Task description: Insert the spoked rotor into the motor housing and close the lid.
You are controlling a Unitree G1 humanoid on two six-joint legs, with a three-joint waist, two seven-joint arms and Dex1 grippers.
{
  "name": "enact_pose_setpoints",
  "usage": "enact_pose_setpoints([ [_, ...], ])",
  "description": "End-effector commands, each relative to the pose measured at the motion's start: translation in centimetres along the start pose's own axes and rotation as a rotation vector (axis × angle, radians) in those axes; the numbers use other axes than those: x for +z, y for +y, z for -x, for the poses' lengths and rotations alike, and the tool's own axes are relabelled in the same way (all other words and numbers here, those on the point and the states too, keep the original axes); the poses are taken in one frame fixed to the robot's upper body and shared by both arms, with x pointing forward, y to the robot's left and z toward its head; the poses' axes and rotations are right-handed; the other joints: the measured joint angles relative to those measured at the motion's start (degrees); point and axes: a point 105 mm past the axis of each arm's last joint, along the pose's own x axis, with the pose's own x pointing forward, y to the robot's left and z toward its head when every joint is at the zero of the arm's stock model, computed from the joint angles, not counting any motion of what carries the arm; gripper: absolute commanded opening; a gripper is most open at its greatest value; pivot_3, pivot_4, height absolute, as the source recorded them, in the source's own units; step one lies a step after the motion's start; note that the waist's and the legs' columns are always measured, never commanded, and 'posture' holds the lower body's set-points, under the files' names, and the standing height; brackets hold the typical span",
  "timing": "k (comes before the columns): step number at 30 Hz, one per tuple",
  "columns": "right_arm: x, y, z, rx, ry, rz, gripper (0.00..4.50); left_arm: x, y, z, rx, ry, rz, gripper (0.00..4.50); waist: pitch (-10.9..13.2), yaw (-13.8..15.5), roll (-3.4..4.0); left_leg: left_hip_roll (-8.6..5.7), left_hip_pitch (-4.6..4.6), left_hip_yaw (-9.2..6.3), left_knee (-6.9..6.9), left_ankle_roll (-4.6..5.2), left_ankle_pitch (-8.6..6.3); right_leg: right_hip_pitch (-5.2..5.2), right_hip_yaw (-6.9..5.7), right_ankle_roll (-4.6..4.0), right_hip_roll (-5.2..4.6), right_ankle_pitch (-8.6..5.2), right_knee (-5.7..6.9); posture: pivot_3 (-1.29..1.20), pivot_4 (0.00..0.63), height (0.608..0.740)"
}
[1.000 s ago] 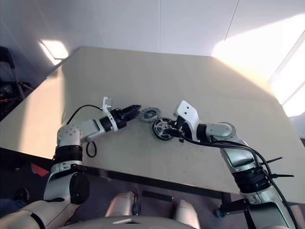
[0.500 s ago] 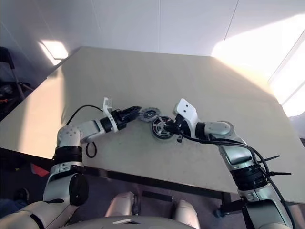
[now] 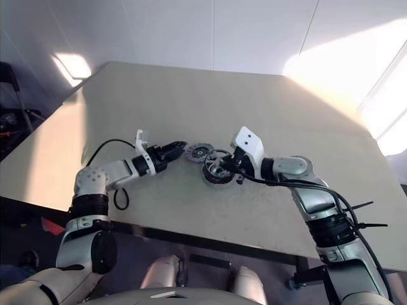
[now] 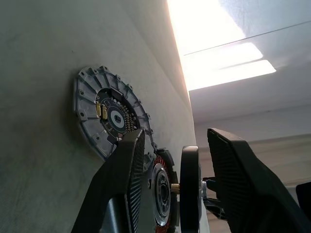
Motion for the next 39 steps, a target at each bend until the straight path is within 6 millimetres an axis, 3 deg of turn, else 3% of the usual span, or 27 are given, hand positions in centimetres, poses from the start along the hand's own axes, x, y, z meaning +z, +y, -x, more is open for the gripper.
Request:
enact_pose_setpoints([
  [1, 0.4, -0.2, 0.2, -0.008, -0.010, 0.037, 0.35, 0.5, -1.0, -0.1, -0.017, -0.009, -0.045, 2.20, 0.00, 0.00, 0.00, 0.00, 0.00, 0.00, 0.00, 0.01, 0.00, 0.01, 0.00, 0.00, 0.00, 0.00, 0.00, 0.00, 0.000, 0.740],
  [20, 0.0, -0.3, 0.5, -0.005, 0.012, 0.043, 0.35, 0.3, -0.2, -0.1, 0.001, -0.007, -0.056, 2.20, 0.00, 0.06, 0.00, 0.00, 0.01, 0.00, 0.01, 0.02, -0.01, 0.03, 0.00, 0.00, 0.00, 0.00, 0.00, 0.00, 0.000, 0.740],
  [22, 0.3, -0.2, 0.4, 0.000, 0.002, 0.047, 1.11, 0.3, -0.2, -0.1, 0.003, -0.007, -0.058, 2.20, 0.00, 0.05, 0.00, 0.00, 0.01, 0.00, 0.01, 0.02, -0.01, 0.03, 0.00, 0.00, 0.00, 0.00, 0.00, 0.00, 0.000, 0.740],
  [25, 2.3, -0.6, 0.6, -0.023, -0.074, 0.071, 2.08, 0.4, 0.0, 0.0, 0.006, -0.009, -0.058, 2.20, 0.00, 0.00, 0.00, 0.00, 0.01, 0.00, 0.01, 0.02, -0.01, 0.02, 0.00, 0.00, 0.00, 0.00, 0.00, 0.00, 0.000, 0.740],
  [32, 5.4, -0.8, 1.2, -0.023, -0.200, 0.062, 2.08, 0.3, 0.3, -0.1, 0.012, -0.007, -0.060, 2.20, 0.00, -0.02, 0.00, 0.02, 0.02, 0.00, 0.01, 0.01, -0.01, 0.00, 0.00, 0.00, 0.00, 0.00, 0.03, 0.00, 0.000, 0.740],
  [39, 2.8, -0.7, 0.1, -0.018, -0.123, 0.007, 2.08, 0.5, 0.7, 0.0, 0.020, -0.010, -0.066, 2.20, -0.01, 0.03, 0.00, 0.00, 0.01, 0.00, 0.01, 0.00, 0.00, 0.02, 0.00, 0.00, 0.00, 0.00, 0.02, 0.00, 0.000, 0.740],
])
